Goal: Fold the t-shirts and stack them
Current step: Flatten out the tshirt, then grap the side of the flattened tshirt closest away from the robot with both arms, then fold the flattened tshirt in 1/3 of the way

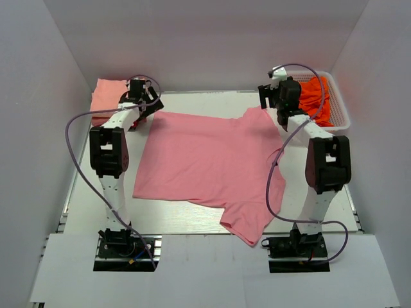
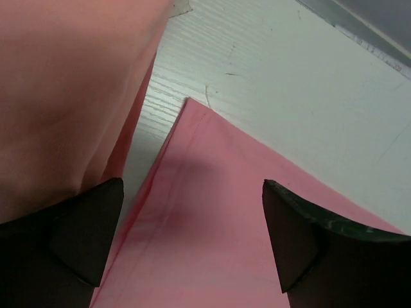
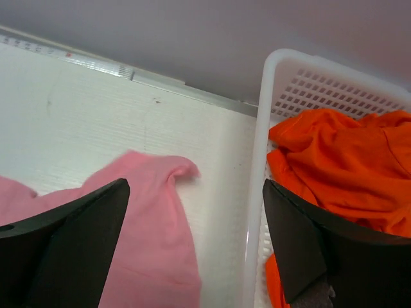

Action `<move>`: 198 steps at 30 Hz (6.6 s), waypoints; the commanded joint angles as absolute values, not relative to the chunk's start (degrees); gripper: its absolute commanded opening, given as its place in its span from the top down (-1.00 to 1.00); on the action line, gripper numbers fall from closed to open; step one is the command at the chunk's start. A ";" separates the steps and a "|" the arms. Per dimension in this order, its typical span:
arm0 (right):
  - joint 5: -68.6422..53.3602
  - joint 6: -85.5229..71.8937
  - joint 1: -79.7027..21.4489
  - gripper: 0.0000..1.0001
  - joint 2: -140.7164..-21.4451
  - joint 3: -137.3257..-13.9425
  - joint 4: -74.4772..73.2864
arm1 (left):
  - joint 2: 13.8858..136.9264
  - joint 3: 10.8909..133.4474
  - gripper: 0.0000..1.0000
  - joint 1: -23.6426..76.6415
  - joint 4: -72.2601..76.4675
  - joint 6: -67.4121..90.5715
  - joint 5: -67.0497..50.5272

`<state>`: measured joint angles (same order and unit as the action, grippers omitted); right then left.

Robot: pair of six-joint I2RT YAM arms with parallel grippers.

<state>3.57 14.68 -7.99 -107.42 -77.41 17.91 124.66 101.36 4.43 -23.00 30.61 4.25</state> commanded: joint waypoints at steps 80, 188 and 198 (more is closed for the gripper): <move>-10.90 -34.71 -22.24 -0.81 -51.77 -33.67 -42.89 | 77.96 37.45 -0.46 -0.35 -34.30 45.79 -4.30; 13.62 -26.53 -0.79 1.00 -100.30 -56.79 -44.46 | 109.18 67.98 -1.00 2.46 -48.32 29.62 -2.29; 11.61 -25.41 -0.79 0.08 -80.35 -50.96 -56.50 | 88.86 62.57 -1.00 3.25 -57.30 29.00 -3.95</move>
<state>12.40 -26.70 -0.95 -84.86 -47.68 -51.20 95.20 60.47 3.11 -55.07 29.89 -3.42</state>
